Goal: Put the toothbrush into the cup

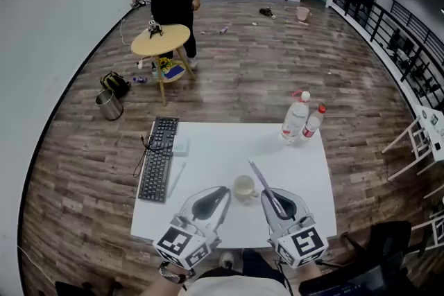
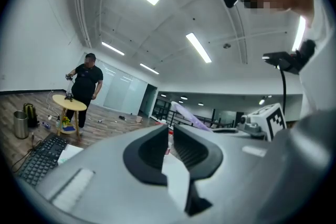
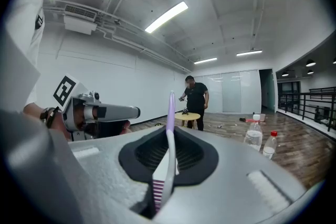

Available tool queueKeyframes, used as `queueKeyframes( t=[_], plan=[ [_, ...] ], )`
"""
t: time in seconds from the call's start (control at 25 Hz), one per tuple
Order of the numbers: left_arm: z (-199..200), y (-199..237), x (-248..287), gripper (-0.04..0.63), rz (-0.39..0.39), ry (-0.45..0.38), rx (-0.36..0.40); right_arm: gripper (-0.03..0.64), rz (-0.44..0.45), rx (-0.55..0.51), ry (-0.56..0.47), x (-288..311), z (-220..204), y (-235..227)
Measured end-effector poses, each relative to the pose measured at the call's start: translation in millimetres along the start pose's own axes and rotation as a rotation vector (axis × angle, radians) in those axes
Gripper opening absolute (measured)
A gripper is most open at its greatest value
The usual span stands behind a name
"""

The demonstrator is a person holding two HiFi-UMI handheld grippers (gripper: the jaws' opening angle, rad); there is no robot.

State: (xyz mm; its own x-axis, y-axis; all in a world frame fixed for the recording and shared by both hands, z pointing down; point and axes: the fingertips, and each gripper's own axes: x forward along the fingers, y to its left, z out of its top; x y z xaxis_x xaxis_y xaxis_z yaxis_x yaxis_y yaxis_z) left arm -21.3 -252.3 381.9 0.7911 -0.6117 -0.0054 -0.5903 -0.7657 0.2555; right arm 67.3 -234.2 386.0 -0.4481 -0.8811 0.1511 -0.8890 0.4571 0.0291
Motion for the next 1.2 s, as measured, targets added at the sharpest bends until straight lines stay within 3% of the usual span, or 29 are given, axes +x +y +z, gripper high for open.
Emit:
queueKeyframes(
  t=[0.48,0.84,1.04,1.2],
  plan=[
    [-6,23,32,0.049,0.054,0.060,-0.041,0.021,0.043,-0.041,0.035,29,-19,-17],
    [-26,21,50,0.058,0.037,0.102,-0.124,0.021,0.077,-0.023,0.075,42,-43,-24],
    [-45,20,60,0.077,0.005,0.145,-0.144,0.021,0.094,-0.068,0.113,48,-63,-23],
    [-57,24,65,0.084,-0.005,0.137,-0.237,0.021,0.120,-0.088,0.126,55,-75,-21]
  ],
)
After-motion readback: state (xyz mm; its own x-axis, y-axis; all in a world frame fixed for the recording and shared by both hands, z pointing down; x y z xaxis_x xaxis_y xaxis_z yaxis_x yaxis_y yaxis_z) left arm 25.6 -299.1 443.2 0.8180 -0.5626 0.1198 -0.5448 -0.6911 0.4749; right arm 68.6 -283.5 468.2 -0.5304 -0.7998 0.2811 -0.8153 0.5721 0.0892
